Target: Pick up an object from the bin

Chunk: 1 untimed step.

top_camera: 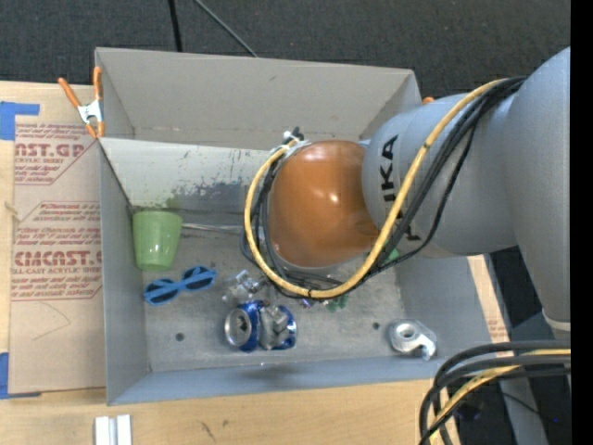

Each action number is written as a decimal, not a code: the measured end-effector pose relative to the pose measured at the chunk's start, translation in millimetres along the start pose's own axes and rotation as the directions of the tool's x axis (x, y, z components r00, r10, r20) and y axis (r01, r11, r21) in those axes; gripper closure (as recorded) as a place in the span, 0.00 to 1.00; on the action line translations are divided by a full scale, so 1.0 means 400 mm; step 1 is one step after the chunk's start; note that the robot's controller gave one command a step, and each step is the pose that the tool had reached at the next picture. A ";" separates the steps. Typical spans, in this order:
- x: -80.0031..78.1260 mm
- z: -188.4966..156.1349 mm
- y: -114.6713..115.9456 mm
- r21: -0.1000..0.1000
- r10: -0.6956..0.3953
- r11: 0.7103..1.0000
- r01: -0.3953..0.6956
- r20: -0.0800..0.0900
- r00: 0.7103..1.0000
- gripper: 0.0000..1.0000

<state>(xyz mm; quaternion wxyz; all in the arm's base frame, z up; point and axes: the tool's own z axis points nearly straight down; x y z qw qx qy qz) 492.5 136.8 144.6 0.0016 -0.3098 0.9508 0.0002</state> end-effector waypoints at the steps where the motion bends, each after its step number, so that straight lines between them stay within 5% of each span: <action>1: -0.002 -0.015 0.001 0.000 0.001 1.000 -0.001 -0.001 1.000 1.00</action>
Offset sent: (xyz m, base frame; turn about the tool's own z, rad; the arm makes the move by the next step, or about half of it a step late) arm 0.0001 0.0003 0.0064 0.0000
